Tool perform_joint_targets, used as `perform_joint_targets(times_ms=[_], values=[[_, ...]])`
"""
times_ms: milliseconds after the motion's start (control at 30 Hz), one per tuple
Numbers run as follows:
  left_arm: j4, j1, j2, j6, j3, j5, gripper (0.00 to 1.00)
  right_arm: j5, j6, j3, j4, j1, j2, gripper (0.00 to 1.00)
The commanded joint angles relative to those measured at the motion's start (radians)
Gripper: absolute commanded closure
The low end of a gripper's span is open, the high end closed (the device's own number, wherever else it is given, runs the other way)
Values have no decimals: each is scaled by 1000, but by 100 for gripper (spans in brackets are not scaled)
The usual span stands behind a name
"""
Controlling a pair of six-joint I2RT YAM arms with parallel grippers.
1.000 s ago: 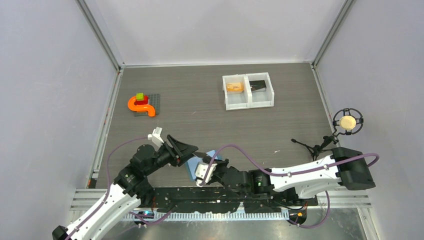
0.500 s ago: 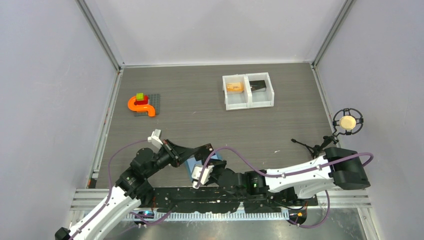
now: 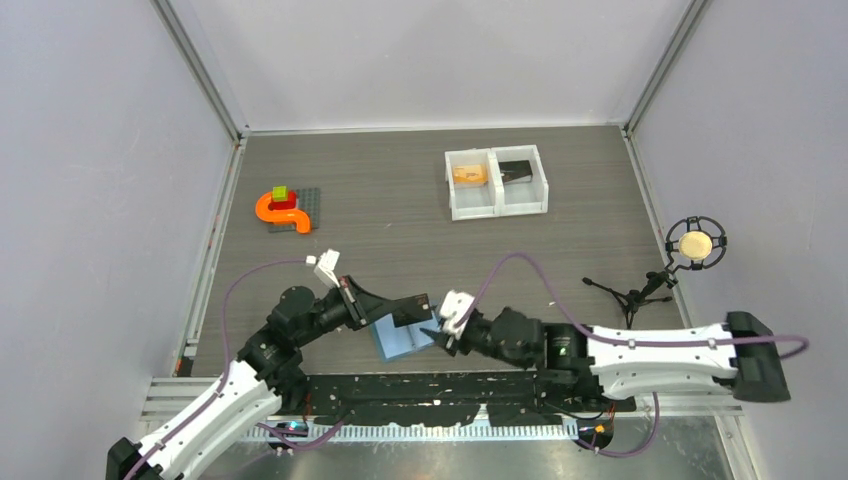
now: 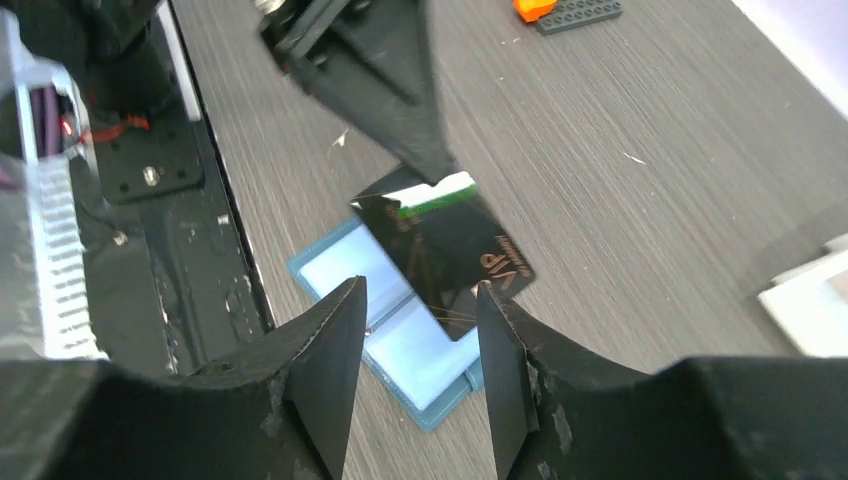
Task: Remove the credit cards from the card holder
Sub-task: Place the credit card in the storage box.
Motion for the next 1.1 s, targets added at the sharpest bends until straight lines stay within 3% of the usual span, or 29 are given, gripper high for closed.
perform_joint_targets(times_ms=[0,167,433,667,1067], values=[[100,4,15,135,27,61,100,-277,228,-24,-33,-164,-133,49],[81,3,16,191,35,100,100,-499,231,69,-153,-312,-128,50],[12,2,-2,251,55,146,100,-714,204,166,-269,-424,-53,51],[3,4,45,295,90,305,100,-1021,142,296,-322,-512,147,58],[-20,4,64,327,107,368,100,-1190,84,411,-422,-538,378,63]])
